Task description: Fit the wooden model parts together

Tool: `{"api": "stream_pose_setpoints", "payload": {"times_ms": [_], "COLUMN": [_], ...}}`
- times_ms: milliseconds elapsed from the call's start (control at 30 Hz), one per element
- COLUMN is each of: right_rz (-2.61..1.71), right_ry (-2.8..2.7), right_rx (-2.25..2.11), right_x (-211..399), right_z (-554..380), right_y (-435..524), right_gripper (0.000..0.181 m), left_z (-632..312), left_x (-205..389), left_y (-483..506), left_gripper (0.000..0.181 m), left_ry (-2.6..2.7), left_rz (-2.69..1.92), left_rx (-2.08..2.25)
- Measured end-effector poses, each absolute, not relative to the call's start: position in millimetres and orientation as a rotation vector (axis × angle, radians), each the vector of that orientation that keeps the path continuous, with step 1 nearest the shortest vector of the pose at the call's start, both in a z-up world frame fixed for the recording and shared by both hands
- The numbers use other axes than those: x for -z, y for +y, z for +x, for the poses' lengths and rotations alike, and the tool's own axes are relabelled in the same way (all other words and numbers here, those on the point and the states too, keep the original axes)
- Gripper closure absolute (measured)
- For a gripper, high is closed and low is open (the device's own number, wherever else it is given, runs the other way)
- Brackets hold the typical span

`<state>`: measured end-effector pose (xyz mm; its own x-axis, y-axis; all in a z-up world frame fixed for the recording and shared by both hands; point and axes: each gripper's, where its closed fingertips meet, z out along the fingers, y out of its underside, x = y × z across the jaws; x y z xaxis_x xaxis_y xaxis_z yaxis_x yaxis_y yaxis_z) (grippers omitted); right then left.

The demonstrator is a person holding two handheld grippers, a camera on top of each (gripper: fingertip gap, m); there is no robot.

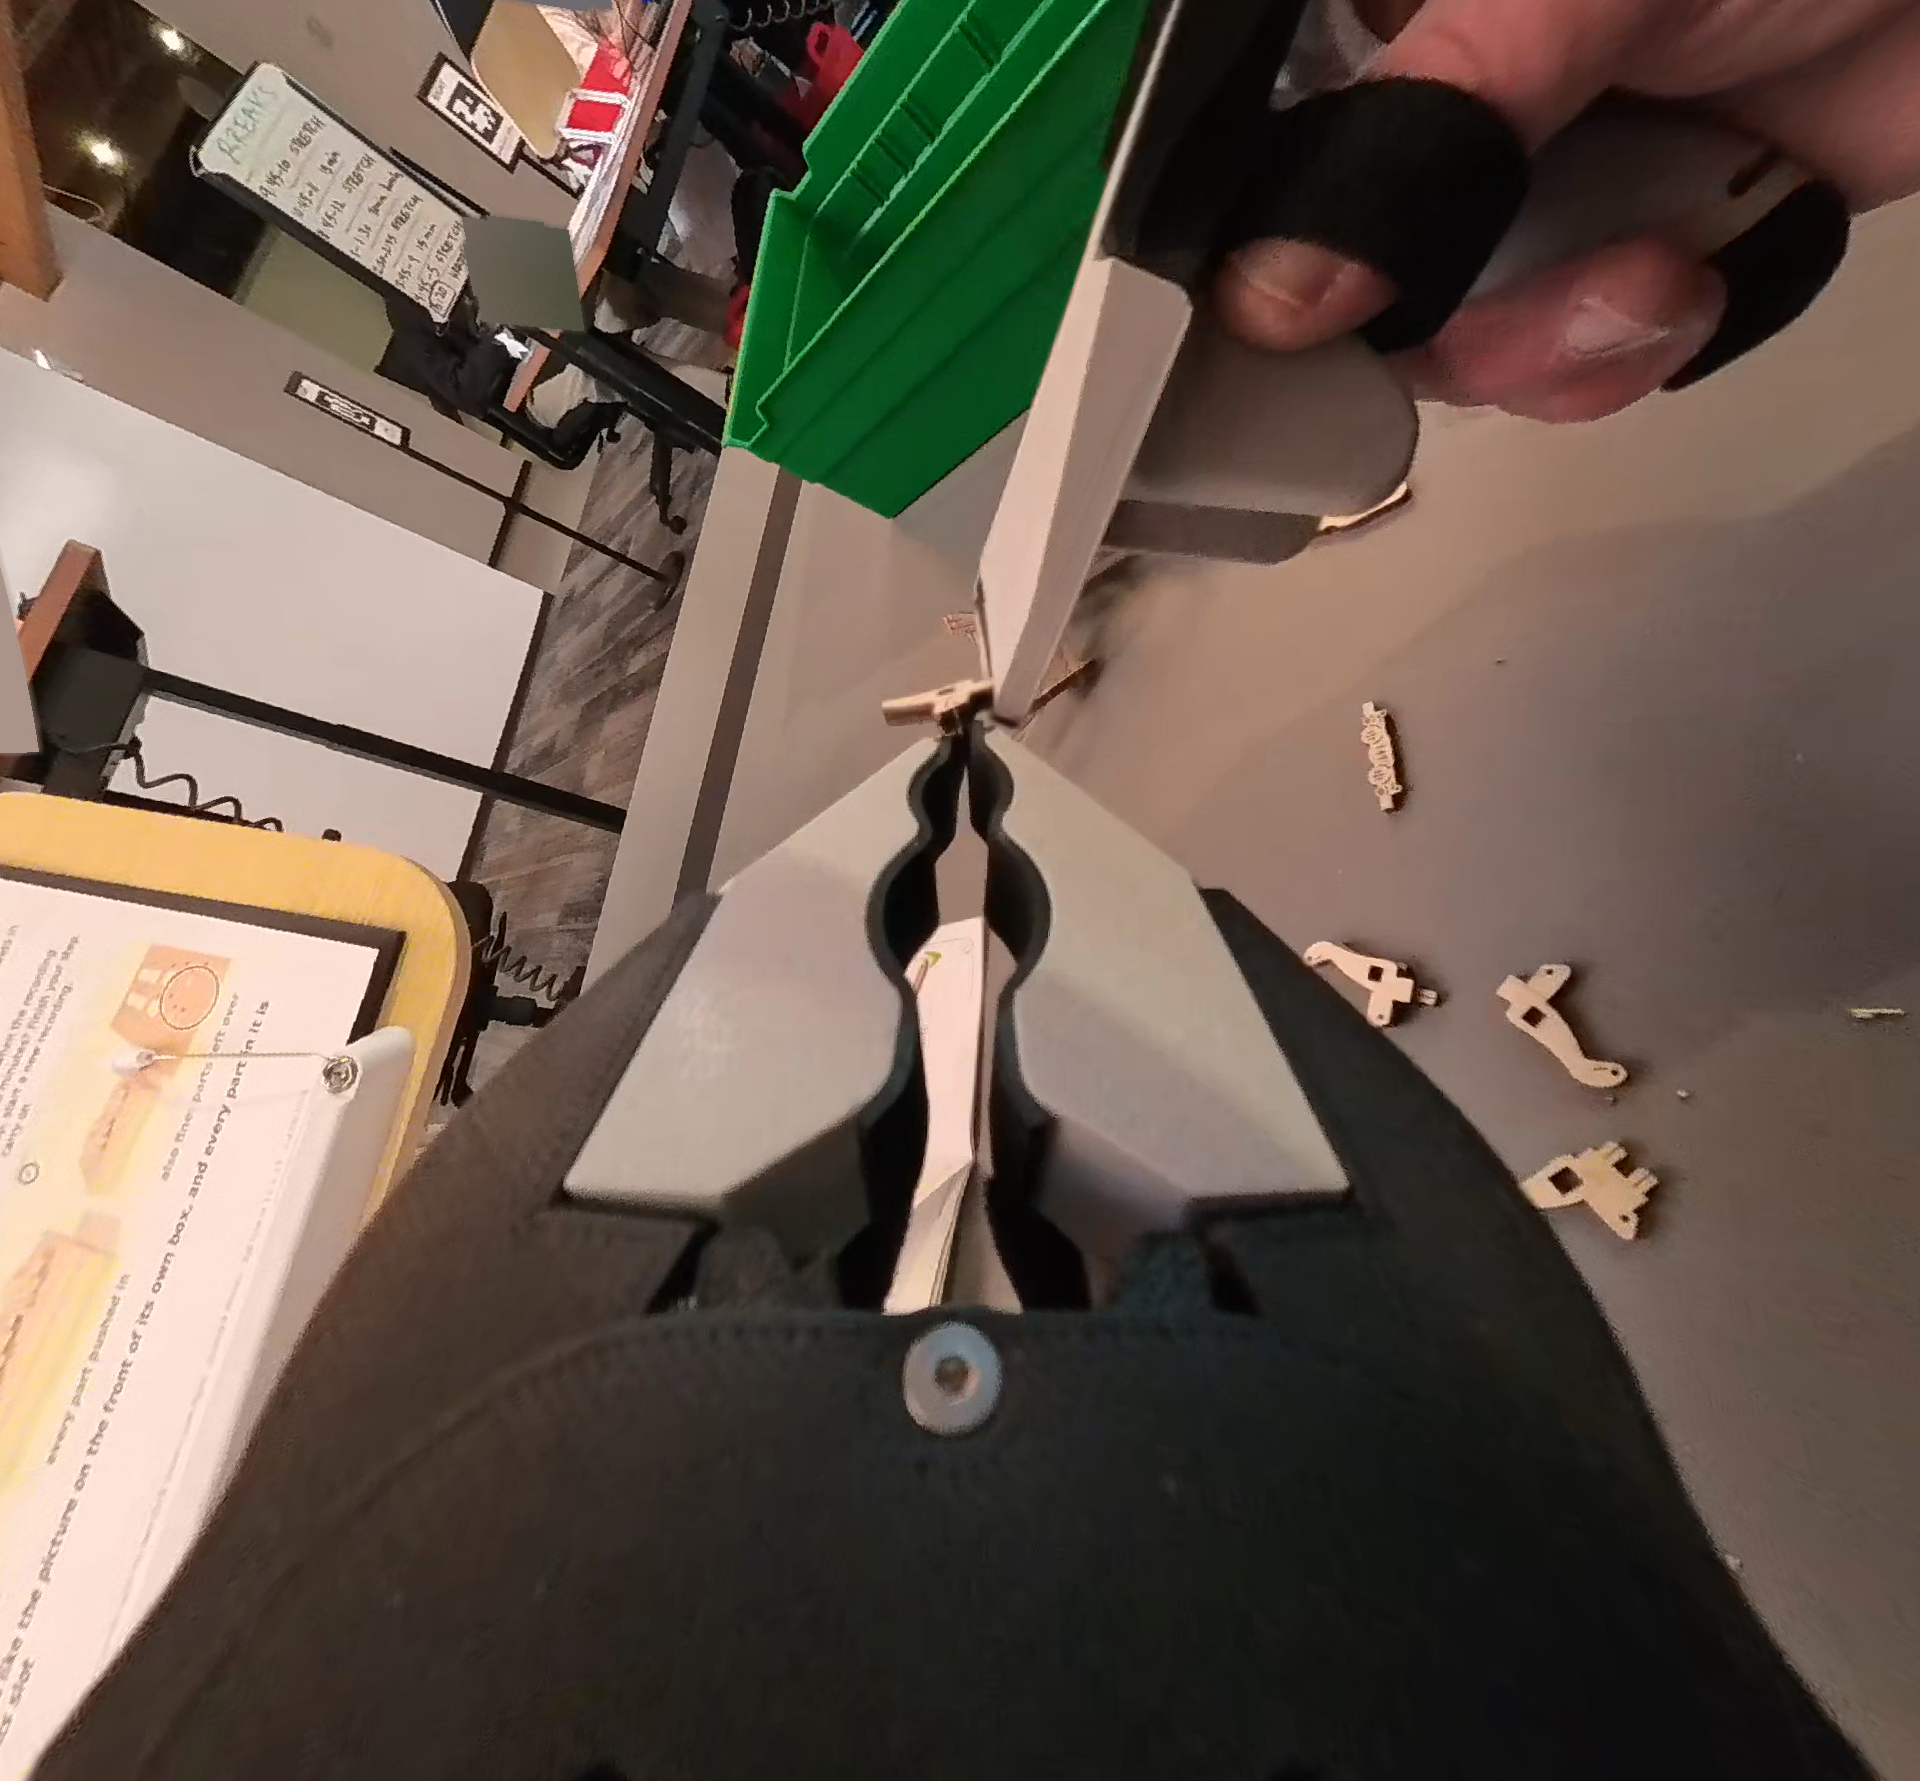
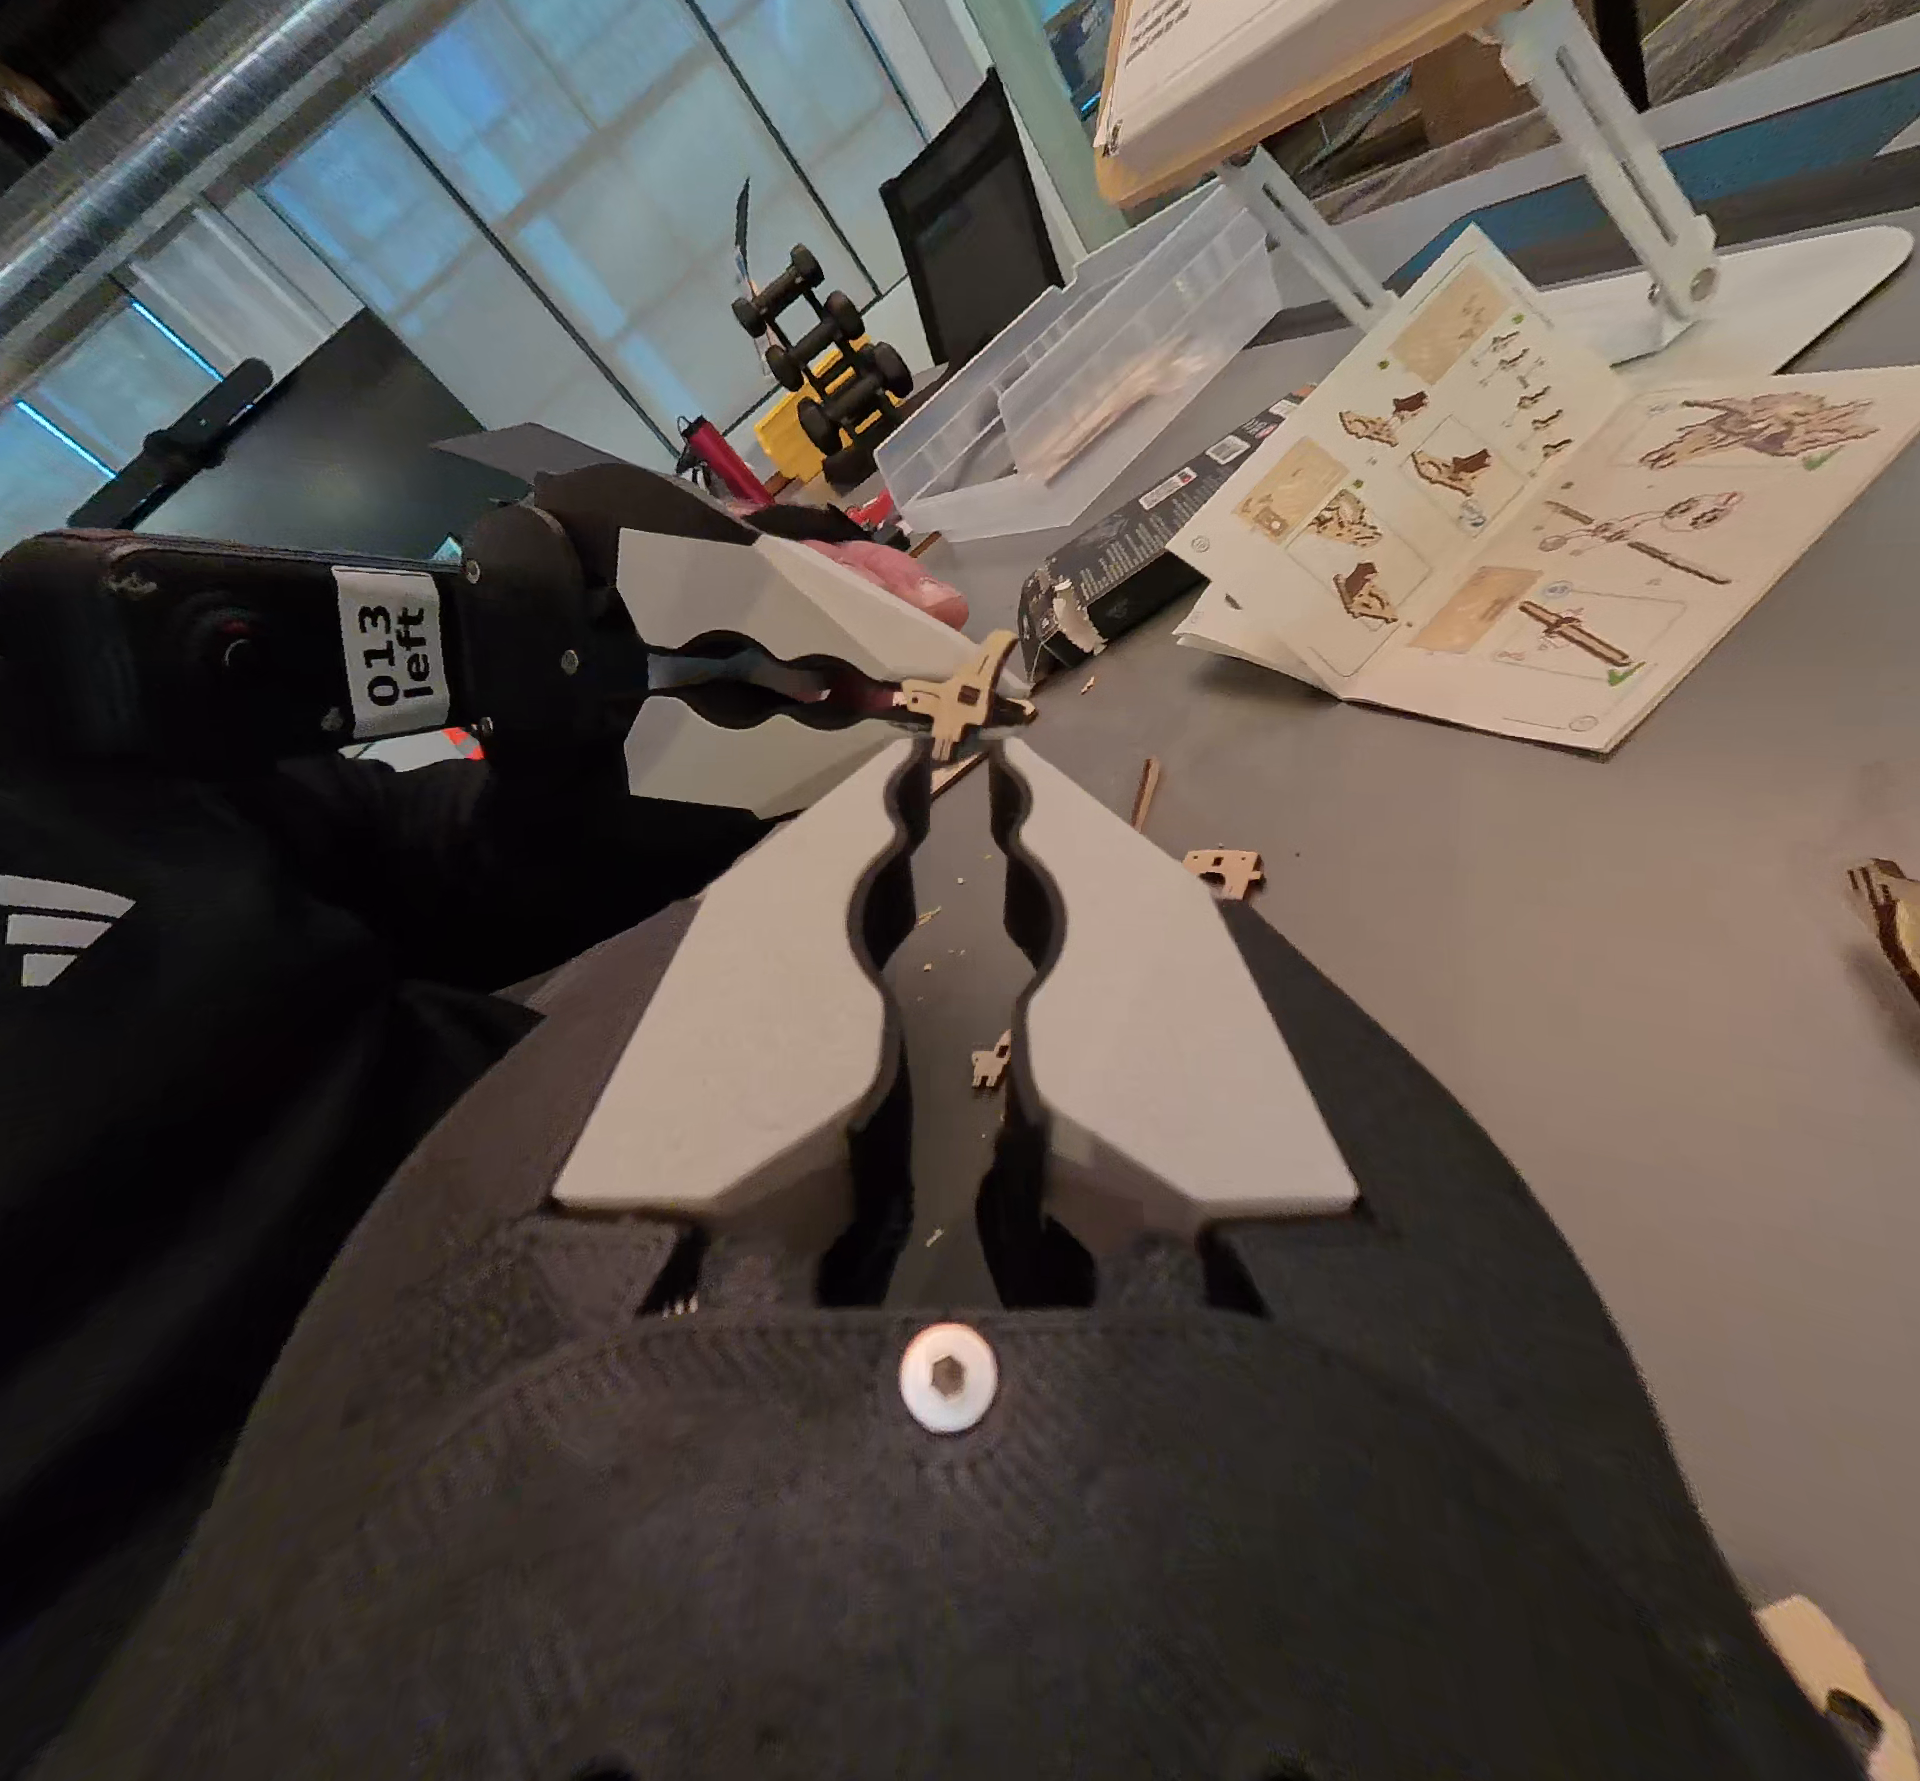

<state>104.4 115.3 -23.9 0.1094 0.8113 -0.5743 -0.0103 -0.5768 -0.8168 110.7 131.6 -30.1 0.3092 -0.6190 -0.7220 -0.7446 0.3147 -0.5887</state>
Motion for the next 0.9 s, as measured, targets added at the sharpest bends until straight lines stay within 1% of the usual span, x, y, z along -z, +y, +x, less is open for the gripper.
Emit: {"api": "stream_pose_setpoints", "payload": {"times_ms": [67,133,167,433,567,633,667,900], "right_rz": [-1.696,-1.698,-1.703,-1.752,-1.777,-1.782,-1.781,-1.796], "right_ry": [-0.772,-0.759,-0.752,-0.756,-0.74,-0.74,-0.738,-0.769], "right_rx": [-1.558,-1.562,-1.544,-1.456,-1.419,-1.395,-1.398,-1.38], "right_x": [23.1,23.7,24.6,29.8,31.7,32.6,32.3,36.6], "right_z": [105.3,105.5,106.2,105.1,103.0,102.8,102.7,102.5], "right_y": [115.1,115.8,117.7,121.4,122.5,123.7,123.9,123.0], "right_gripper": [0.177,0.167,0.165,0.156,0.161,0.159,0.162,0.166], "left_z": [110.6,110.5,110.8,112.6,109.8,110.6,110.7,111.1], "left_x": [32.0,34.7,35.4,41.8,43.9,45.0,45.1,48.0], "left_y": [132.3,133.3,133.6,137.2,139.6,138.5,138.5,136.2], "left_gripper": [0.181,0.181,0.181,0.181,0.181,0.181,0.181,0.181], "left_ry": [1.38,1.386,1.386,1.42,1.441,1.469,1.478,1.538], "left_rz": [-1.377,-1.383,-1.382,-1.355,-1.339,-1.319,-1.312,-1.28], "left_rx": [-0.133,-0.144,-0.146,-0.242,-0.314,-0.328,-0.341,-0.378]}}
